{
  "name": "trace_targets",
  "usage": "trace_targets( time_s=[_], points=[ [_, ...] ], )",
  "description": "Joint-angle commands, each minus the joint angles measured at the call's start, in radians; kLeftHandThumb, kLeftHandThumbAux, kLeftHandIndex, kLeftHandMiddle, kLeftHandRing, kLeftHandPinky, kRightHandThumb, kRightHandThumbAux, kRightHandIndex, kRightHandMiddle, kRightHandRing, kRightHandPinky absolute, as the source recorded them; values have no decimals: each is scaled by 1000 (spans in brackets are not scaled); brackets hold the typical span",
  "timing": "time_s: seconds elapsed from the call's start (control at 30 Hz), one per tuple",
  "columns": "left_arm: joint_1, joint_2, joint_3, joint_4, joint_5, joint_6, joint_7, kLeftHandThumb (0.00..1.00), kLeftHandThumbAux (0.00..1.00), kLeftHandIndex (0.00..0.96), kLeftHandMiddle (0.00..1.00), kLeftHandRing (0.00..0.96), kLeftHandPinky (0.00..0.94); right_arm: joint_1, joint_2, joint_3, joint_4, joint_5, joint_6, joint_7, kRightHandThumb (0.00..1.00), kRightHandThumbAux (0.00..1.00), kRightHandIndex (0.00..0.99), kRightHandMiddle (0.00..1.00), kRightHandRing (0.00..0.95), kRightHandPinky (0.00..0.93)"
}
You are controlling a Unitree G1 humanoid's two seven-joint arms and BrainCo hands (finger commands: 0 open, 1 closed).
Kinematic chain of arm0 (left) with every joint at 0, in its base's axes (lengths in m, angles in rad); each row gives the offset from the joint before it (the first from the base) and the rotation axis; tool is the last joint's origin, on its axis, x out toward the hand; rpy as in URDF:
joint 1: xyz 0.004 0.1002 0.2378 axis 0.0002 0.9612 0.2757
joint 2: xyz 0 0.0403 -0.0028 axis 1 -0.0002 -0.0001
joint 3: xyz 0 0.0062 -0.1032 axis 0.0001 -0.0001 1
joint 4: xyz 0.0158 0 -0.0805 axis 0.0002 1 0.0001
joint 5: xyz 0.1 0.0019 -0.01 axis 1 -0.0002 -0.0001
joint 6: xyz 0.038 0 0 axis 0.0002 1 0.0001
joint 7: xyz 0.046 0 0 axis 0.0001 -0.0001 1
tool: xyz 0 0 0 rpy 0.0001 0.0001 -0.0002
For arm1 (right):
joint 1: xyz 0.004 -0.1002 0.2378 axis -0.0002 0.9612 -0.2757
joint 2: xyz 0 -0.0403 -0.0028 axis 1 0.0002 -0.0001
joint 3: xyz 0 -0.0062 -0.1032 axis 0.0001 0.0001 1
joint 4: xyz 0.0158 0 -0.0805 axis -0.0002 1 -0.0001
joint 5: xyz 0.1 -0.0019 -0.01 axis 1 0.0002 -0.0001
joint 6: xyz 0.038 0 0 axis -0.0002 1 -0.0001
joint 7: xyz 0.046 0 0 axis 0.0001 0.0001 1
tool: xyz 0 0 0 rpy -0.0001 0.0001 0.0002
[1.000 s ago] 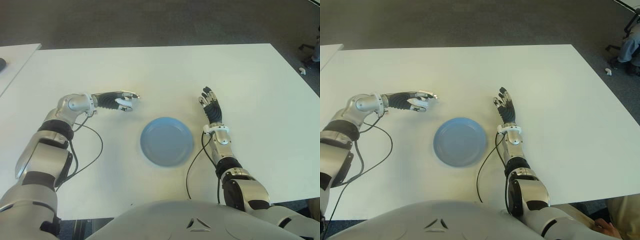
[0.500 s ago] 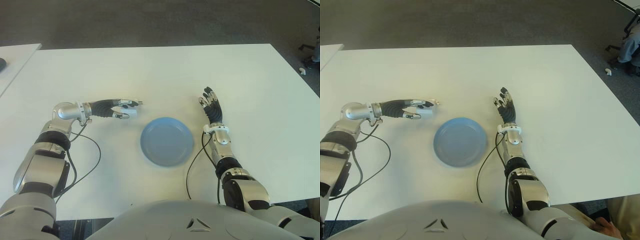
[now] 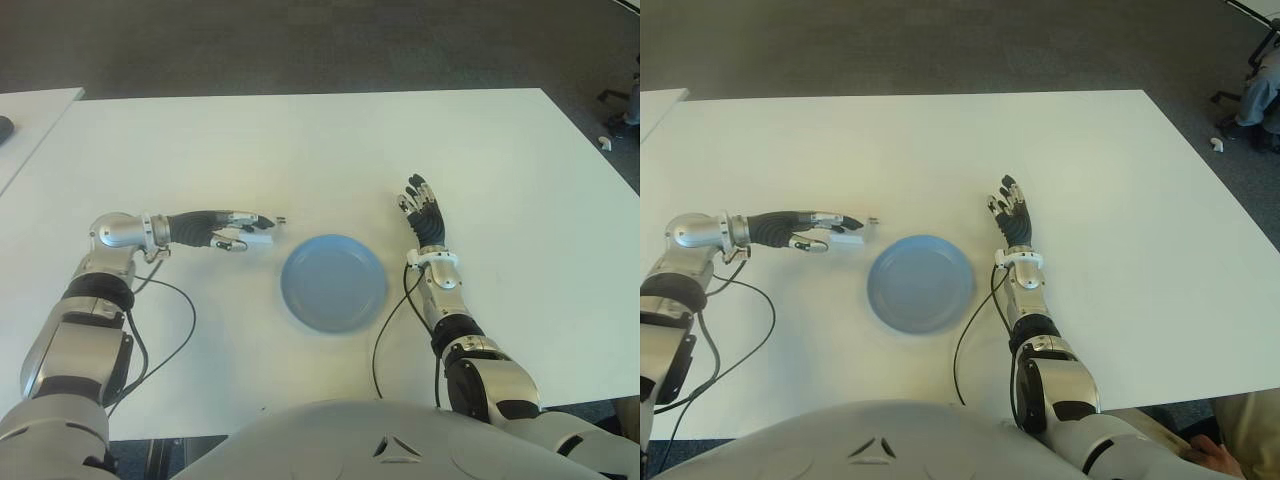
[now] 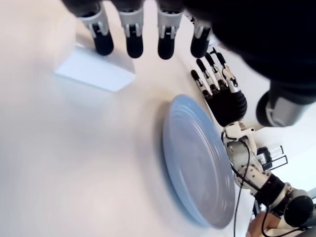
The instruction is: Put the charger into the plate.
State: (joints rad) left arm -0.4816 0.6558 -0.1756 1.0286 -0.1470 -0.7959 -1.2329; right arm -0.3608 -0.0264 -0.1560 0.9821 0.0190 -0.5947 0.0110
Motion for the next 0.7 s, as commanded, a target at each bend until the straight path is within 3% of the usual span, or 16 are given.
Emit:
trace_targets(
  time_s=[0.03,0.3,0.57,0.7],
  points=[
    [99,-2,-37,29,51,30,-95,0,380,0,0,0,0,175,10,-8,148,10,162,-10,15,667,24,59,61,84],
    [121,21,-32,-28,22,20,-127,0,382,0,0,0,0,171,10,-5,146,6,162,-14,16,678,19,56,59,76],
    [119,39,-7,-116,6,17,-73,0,384,0,0,0,0,175,22,-3,131,10,155,-11,25,670,10,49,55,75],
    [132,37,38,-269,-23,-9,7,0,406,0,0,0,0,178,30,-9,123,23,140,8,50,658,4,48,54,78]
  ],
)
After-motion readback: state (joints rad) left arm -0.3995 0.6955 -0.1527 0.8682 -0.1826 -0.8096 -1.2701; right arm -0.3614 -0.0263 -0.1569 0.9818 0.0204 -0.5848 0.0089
